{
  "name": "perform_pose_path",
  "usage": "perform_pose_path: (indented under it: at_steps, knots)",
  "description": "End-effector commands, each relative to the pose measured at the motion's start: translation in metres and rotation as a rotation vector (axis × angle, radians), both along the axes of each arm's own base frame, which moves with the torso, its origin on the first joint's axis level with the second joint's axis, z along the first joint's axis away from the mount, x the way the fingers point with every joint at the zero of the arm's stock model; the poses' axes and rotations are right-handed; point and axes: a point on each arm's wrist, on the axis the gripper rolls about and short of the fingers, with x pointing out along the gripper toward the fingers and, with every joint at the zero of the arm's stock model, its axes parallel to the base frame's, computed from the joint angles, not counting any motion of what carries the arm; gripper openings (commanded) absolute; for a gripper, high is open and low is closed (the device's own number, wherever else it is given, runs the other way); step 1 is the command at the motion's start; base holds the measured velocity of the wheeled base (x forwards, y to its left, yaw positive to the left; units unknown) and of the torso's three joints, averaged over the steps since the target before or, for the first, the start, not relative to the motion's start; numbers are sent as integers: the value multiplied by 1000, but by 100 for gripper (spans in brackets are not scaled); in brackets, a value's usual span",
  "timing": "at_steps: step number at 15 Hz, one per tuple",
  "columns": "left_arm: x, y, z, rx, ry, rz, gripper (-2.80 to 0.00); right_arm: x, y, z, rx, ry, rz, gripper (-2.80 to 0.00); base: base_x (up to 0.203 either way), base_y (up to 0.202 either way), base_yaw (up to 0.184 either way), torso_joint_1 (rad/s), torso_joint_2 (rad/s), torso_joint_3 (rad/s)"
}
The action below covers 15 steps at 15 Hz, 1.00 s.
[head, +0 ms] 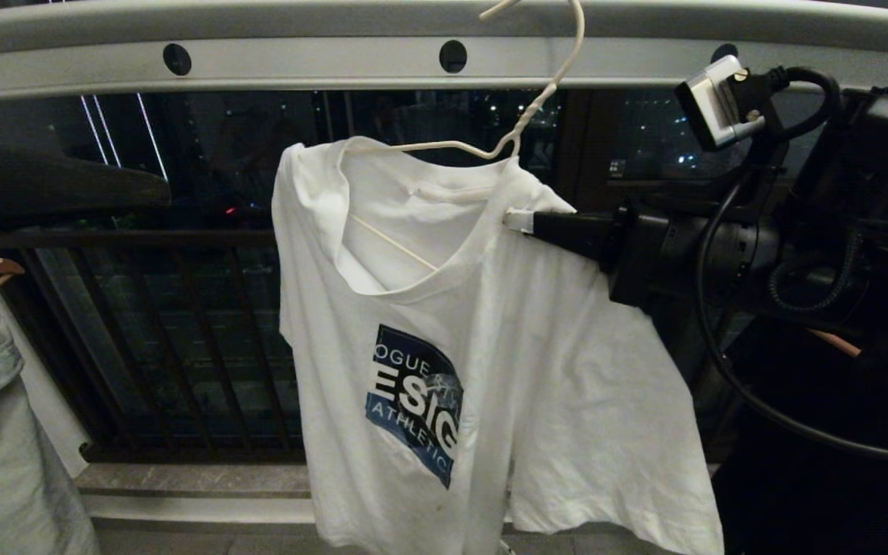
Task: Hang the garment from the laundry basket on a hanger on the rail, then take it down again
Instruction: Hang the clothes rack on the clothesline
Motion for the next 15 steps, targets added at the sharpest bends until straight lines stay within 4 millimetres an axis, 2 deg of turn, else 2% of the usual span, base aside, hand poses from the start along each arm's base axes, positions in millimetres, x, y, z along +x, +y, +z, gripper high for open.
perform_pose_path:
  at_steps: [1, 5, 15]
  knots:
    - [-1, 1, 0, -1, 2, 0, -280, 10, 6, -6, -7, 15, 1, -280, 0, 0, 0, 0, 0, 0]
    - [-2, 2, 0, -3, -4, -1, -280, 17, 10, -8, -6, 19, -16, -280, 0, 0, 0, 0, 0, 0]
    - [-3, 3, 1, -3, -11, -2, -280, 15, 25, -13, -14, 21, -54, -280, 0, 0, 0, 0, 0, 0]
